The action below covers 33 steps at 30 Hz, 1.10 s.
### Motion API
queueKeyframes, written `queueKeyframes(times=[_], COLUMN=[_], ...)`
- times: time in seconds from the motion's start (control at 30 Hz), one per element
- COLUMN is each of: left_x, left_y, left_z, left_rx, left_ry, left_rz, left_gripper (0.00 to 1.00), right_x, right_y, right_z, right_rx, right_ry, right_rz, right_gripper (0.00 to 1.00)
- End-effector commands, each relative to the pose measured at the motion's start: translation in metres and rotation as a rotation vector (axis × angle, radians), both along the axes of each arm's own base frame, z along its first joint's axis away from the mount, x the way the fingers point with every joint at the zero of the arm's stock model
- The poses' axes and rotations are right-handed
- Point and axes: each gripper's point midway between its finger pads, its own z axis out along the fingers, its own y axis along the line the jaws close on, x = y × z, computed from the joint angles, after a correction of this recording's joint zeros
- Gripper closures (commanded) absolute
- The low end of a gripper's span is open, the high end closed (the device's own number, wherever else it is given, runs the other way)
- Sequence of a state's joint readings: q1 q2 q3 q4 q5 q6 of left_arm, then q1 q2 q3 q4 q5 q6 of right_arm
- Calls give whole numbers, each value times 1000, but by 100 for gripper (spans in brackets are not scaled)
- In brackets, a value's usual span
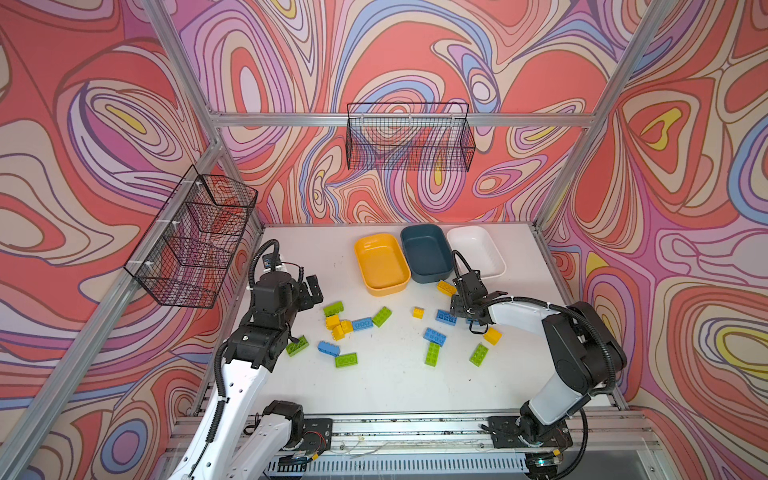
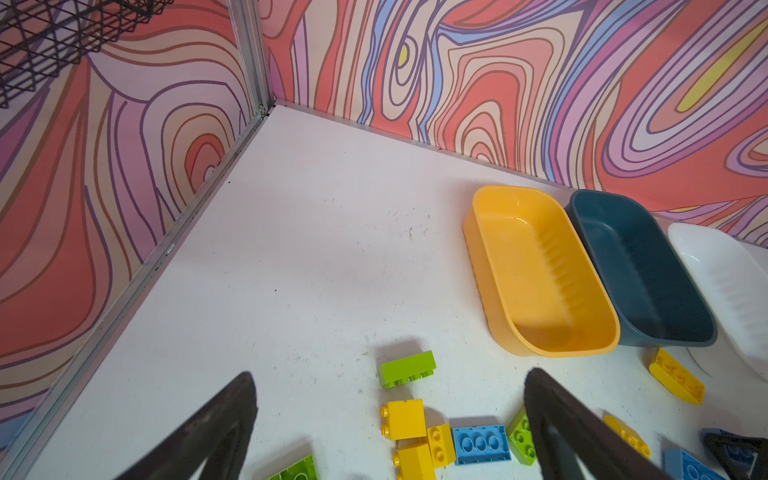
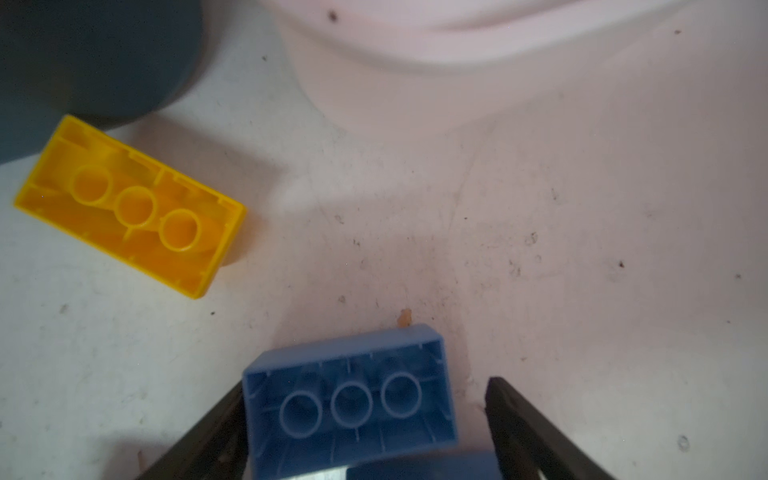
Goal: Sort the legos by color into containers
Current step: 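Grasp the blue brick with the right gripper and lift it toward the white tub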
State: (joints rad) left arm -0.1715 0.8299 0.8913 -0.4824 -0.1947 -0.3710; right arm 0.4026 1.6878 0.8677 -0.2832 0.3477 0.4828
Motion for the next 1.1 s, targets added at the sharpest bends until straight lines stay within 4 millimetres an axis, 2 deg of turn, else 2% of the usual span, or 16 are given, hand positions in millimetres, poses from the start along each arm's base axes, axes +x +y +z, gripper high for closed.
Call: queueKeyframes(times=[0.0, 0.27, 0.53, 0.67, 0.9, 1.07], left_x=[-4, -3, -1, -1, 8, 15], left_y=[0, 4, 6, 3, -14, -24], left_z=[-5, -6, -10, -8, -10, -15], left_rx=[8, 15, 12, -3, -31, -42], left_ry=[17, 22, 30, 25, 34, 49], left_rz=[-1, 27, 44, 31, -52, -85], left_gripper=[0, 1, 0, 0, 0, 0], right_x=[6, 10, 12, 13, 31, 54], right_y=[2, 7, 11, 14, 35, 30], right_z=[-3, 0, 21, 45, 119, 144], right_rx=[-16, -15, 14, 33, 97, 120], right_ry=[1, 8, -26, -52, -132, -161], right_rz=[2, 31, 44, 64, 151, 163], right_gripper=[16, 29, 46, 48, 48, 49])
